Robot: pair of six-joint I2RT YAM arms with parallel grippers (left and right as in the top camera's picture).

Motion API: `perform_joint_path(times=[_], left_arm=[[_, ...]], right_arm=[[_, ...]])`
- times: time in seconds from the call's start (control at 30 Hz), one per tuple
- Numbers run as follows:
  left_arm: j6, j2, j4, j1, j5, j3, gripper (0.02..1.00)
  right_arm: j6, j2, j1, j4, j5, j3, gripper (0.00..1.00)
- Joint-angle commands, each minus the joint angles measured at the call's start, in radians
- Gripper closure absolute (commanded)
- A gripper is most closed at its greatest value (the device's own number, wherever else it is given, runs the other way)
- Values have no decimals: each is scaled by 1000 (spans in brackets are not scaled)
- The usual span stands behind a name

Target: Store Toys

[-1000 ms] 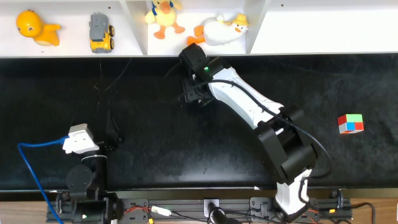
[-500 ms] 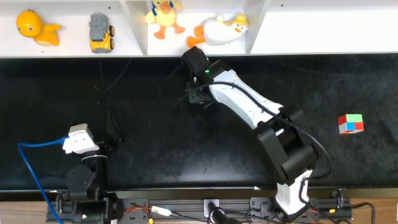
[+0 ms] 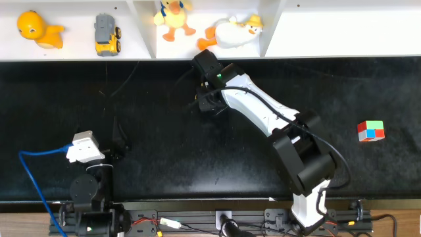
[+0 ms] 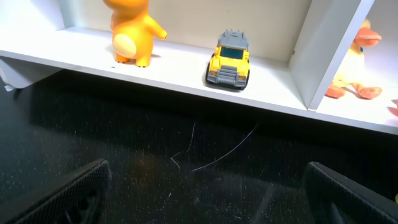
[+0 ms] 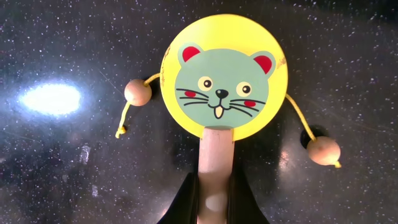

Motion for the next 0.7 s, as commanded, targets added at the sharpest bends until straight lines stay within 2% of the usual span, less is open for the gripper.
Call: perform_joint_path(times=[0.03,0.33,0.53,0.7], left_arm=[[19,-12,6,-3,10,-9,23],[19,-12,6,-3,10,-9,20],[19,-12,6,-3,10,-9,20],[19,-12,6,-3,10,-9,20]], right_arm=[[4,14,5,-35,-70,-7,954],[4,-98,27,-282,-79,100,954],[5,-242,33,-414,-18,92,958],[53,-386,10,-435,23,34,954]])
